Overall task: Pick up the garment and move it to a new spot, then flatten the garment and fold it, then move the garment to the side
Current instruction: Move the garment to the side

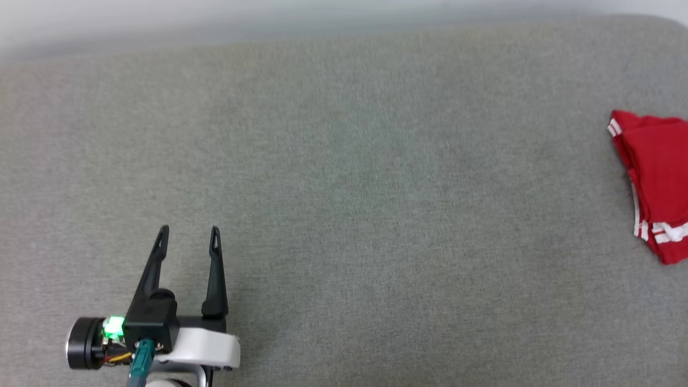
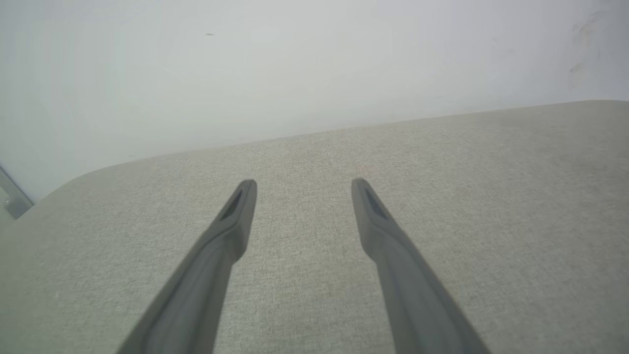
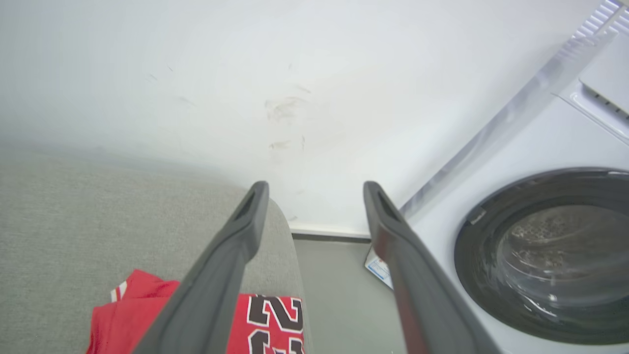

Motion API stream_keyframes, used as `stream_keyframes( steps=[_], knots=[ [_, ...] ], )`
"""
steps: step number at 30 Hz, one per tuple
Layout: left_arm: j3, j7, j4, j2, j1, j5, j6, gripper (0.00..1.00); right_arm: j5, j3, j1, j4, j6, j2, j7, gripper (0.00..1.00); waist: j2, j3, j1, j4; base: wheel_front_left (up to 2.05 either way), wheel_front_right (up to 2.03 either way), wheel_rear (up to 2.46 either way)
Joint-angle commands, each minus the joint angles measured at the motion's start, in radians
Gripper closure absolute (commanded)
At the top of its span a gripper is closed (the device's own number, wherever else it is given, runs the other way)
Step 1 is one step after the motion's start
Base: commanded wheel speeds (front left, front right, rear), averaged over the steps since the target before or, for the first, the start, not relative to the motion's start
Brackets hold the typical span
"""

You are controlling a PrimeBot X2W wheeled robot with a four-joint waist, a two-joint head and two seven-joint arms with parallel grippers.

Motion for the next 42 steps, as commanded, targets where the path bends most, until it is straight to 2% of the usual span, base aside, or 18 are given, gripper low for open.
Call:
stream_keyframes(
  steps=[1,9,13,18,32,42],
  knots=[
    [0.002,-0.002,0.005,-0.002,0.023,-0.005,0.006,0.00,-0.027,-0.032,0.029,-0.035,-0.001,0.051,-0.047,0.00,0.0000,-0.048,0.0002,0.009,0.00,0.00,0.00],
    [0.009,-0.002,0.022,-0.002,0.073,-0.015,0.007,0.00,-0.137,-0.105,0.157,-0.247,-0.001,0.269,-0.195,0.00,0.0000,-0.132,0.0002,0.031,0.00,0.00,0.00],
    [0.004,-0.002,0.037,-0.008,0.086,-0.022,0.005,0.00,-0.152,-0.088,0.249,-0.336,-0.001,0.371,-0.225,0.00,0.0000,-0.165,0.0002,0.050,0.00,0.00,0.00],
    [0.011,-0.002,0.054,-0.018,0.096,-0.033,0.014,0.00,-0.156,-0.055,0.367,-0.388,-0.001,0.486,-0.243,0.00,0.0000,-0.202,0.0002,0.069,0.00,0.00,0.00],
    [0.007,-0.002,0.090,-0.023,0.113,-0.041,-0.004,0.00,-0.144,-0.044,0.639,-0.429,-0.001,0.659,-0.257,0.00,0.0000,-0.260,0.0002,0.104,0.00,0.00,0.00],
    [0.006,-0.002,0.099,-0.025,0.146,-0.049,-0.026,0.00,-0.146,-0.074,0.810,-0.516,-0.001,0.715,-0.257,0.00,0.0000,-0.297,0.0002,0.109,0.00,0.00,0.00]
  ],
)
